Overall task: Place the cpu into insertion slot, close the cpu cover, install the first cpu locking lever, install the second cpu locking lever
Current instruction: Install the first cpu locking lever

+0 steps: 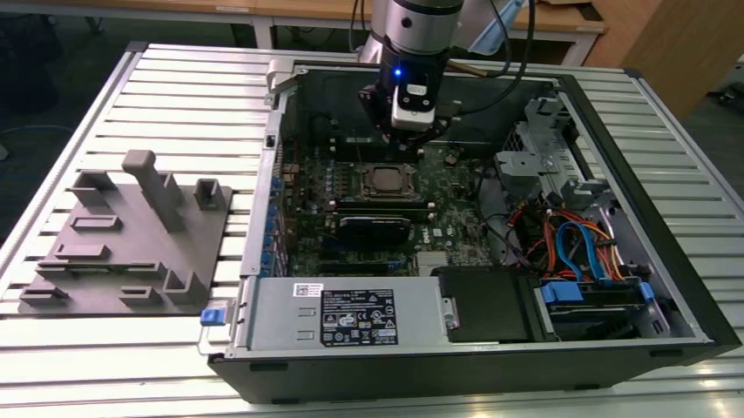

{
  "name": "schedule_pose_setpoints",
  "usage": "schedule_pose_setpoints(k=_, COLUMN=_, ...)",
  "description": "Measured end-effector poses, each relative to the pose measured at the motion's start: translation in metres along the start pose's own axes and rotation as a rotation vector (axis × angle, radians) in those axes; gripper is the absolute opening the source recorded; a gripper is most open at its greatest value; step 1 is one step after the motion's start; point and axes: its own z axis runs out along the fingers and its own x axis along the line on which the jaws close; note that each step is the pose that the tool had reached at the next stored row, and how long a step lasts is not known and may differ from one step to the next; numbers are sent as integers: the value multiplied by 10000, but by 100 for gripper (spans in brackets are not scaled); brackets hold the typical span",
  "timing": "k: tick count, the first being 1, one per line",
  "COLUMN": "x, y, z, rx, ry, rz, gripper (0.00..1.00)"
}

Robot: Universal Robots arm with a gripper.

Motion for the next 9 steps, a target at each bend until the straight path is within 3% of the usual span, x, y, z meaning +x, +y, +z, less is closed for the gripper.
schedule_pose_setpoints(k=9, x=0, y=0, z=0, rx=2, ry=-5, rz=-188, gripper=11)
